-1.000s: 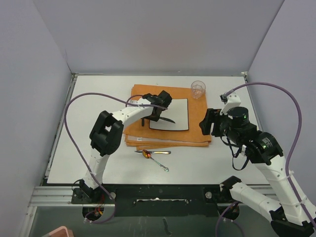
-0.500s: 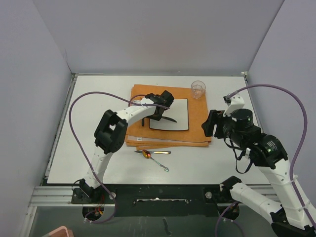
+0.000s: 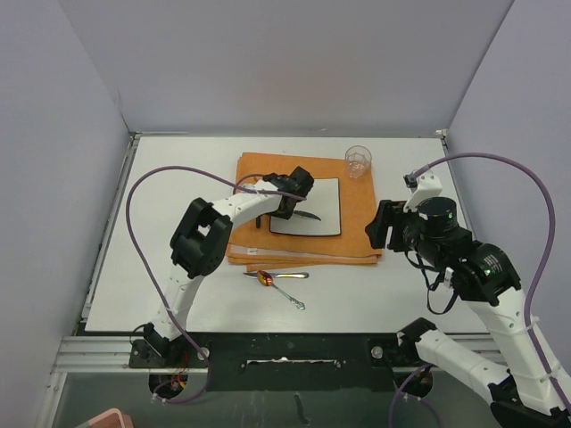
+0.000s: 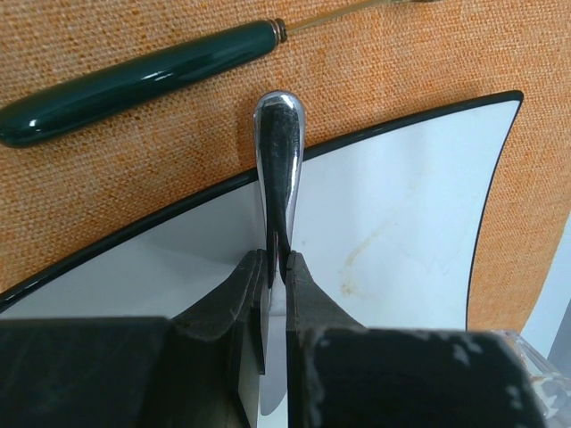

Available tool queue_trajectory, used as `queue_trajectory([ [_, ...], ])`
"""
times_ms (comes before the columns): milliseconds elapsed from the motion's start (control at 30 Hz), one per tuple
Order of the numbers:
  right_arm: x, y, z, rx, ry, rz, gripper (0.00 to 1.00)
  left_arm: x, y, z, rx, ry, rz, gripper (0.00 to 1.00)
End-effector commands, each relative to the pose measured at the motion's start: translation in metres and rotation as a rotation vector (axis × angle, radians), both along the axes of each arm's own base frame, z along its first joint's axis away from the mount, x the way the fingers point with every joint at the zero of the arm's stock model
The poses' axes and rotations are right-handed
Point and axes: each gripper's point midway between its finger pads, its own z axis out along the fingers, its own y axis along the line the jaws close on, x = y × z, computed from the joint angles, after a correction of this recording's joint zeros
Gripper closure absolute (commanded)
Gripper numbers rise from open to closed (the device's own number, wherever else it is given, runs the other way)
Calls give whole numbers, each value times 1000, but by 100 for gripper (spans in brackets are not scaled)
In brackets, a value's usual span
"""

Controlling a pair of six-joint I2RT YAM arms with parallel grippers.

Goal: Set the dinner table for one person
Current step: Adjust the knife on the napkin.

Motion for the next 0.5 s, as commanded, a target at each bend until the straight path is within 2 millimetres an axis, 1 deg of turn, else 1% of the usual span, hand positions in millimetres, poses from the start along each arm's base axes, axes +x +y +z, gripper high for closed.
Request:
queue_trajectory([
  [0, 1, -4, 21, 26, -60, -21, 35, 4, 3, -7, 19, -31, 27, 100],
  [133, 0, -4, 18, 29, -55, -22, 34, 1, 5, -6, 37, -39, 16, 100],
  [200, 1, -4, 18, 32, -57, -24, 34, 1, 7, -1, 40, -52, 9, 100],
  [233, 1, -4, 17, 34, -55, -24, 34, 1, 8, 1, 44, -60, 3, 96],
  [400, 3, 0, 18, 50, -61, -19, 34, 2, 10, 15, 52, -87, -24, 69],
  [433, 3, 1, 19, 55, -62, -16, 34, 1, 10, 17, 54, -91, -28, 64],
  [467, 4, 2, 18, 59, -59, -16, 34, 1, 10, 20, 53, -95, -31, 63],
])
